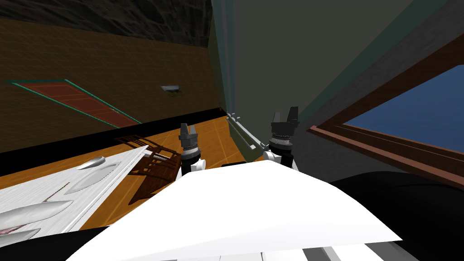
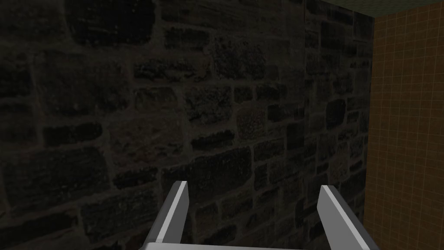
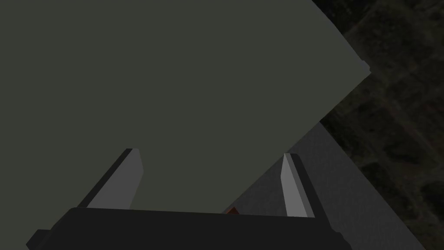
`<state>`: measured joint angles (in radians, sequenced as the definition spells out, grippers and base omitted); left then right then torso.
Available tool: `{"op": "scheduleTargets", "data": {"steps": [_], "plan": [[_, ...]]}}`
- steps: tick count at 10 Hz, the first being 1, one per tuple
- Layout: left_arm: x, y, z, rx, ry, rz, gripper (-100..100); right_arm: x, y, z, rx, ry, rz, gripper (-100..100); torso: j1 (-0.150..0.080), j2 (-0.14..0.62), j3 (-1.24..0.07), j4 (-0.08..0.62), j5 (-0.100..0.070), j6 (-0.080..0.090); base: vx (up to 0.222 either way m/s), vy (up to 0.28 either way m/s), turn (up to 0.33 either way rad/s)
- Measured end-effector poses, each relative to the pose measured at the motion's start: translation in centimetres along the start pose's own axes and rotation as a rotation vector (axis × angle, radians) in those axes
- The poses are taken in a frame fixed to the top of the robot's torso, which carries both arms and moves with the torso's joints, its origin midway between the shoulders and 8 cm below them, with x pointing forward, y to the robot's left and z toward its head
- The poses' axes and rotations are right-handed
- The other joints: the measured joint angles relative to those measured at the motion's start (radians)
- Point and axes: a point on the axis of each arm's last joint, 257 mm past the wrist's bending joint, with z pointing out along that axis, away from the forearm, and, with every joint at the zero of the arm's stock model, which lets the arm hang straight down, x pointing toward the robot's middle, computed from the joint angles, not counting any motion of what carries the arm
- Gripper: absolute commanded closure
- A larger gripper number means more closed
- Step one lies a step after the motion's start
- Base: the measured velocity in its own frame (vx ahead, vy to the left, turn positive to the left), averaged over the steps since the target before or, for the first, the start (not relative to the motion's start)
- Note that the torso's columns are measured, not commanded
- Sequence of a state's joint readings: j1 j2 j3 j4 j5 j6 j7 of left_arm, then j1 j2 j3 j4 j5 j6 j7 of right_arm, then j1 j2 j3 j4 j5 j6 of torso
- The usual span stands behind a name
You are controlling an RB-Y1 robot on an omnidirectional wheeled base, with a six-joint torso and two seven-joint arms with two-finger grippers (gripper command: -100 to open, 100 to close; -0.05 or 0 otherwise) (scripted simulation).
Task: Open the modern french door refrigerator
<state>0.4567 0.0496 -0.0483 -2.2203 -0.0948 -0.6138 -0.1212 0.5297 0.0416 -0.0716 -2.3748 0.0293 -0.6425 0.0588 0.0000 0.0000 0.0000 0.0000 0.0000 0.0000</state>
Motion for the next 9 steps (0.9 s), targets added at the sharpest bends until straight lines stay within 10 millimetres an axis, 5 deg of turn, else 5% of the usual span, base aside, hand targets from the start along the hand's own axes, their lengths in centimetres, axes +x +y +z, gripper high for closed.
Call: {"op": "scheduleTargets", "data": {"steps": [9], "plan": [[0.00,-0.02,0.01,0.000,0.000,0.000,0,0.00,0.02,0.01,0.000,0.000,0.000,0,0.000,0.618,-1.234,0.617,0.000,0.000,0.000,0.000,0.000]]}}
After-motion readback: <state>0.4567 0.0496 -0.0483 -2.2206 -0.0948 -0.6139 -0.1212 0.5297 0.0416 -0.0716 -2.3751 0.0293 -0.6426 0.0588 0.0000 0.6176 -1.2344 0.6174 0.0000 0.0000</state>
